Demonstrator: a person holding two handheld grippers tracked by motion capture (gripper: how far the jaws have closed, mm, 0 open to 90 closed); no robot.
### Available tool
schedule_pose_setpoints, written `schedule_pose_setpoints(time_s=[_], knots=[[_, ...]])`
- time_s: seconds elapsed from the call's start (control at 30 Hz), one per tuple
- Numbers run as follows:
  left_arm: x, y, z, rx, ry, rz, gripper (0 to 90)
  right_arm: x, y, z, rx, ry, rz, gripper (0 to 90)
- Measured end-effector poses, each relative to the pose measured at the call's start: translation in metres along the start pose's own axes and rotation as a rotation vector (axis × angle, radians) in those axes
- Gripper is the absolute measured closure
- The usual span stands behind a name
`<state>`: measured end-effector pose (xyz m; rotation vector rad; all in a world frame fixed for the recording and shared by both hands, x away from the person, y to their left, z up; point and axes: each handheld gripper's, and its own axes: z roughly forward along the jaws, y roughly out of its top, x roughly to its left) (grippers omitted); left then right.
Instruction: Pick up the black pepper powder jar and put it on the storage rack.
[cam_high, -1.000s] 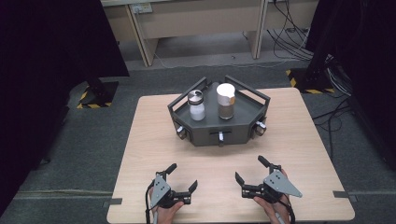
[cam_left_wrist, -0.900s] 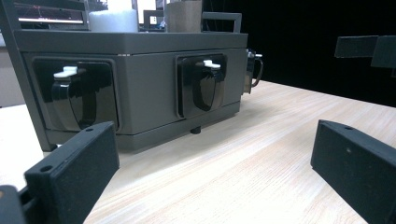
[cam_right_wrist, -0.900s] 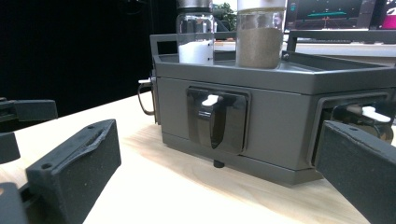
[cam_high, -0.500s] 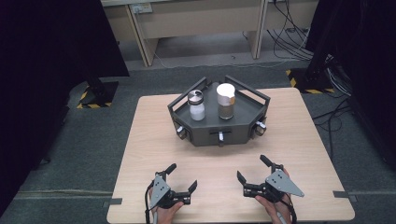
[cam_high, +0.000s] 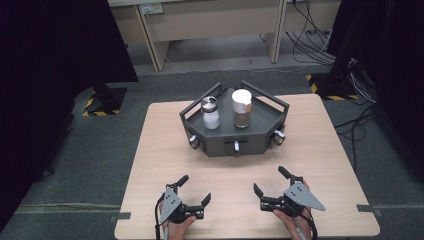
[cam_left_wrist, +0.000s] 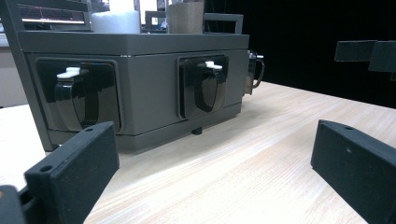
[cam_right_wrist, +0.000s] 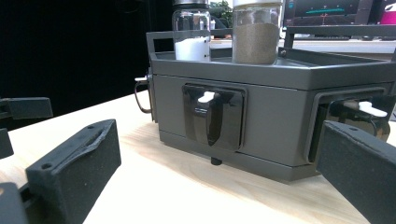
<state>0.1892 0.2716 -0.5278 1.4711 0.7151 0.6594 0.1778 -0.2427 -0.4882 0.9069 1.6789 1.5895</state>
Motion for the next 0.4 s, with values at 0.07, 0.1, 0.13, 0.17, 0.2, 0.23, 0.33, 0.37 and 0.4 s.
schedule_pose_setpoints(time_s=[0.07,0.1,0.13,0.17,0.2,0.23,0.33,0.37,0.4], knots=[[0.0,0.0,-0.0001,0.0,0.0,0.0,0.2,0.0001,-0.0001,0.0001,-0.001,0.0,-0.002,0.4],[0.0,0.0001,-0.0001,0.0,0.0,0.001,0.2,0.0001,-0.0001,0.0001,-0.001,0.0,-0.002,0.3],[-0.0001,0.0,-0.0001,-0.001,0.0,0.0,0.2,0.0002,-0.0001,0.0001,-0.001,0.001,-0.002,0.3],[0.0,0.0001,0.0,-0.001,0.0,0.001,0.2,0.0002,-0.0001,0.0001,-0.001,0.001,-0.002,0.3],[0.0,0.0,-0.0001,0.0,0.0,0.001,0.2,0.0002,-0.0001,0.0001,-0.001,0.0,-0.002,0.3],[0.0,0.0,-0.0001,-0.001,0.0,0.001,0.2,0.0002,-0.0001,0.0,-0.001,0.0,-0.002,0.3],[0.0001,0.0,-0.0001,0.0,0.0,0.001,0.2,0.0,-0.0001,-0.0001,-0.003,-0.001,-0.003,0.3],[0.0,0.0,-0.0001,0.0,0.0,0.002,0.2,-0.0001,0.0,-0.0002,-0.003,0.0,-0.002,0.3],[0.0001,0.0001,-0.0002,0.0,0.0,0.002,0.3,-0.0001,0.0,-0.0002,-0.004,0.0,-0.002,0.3]])
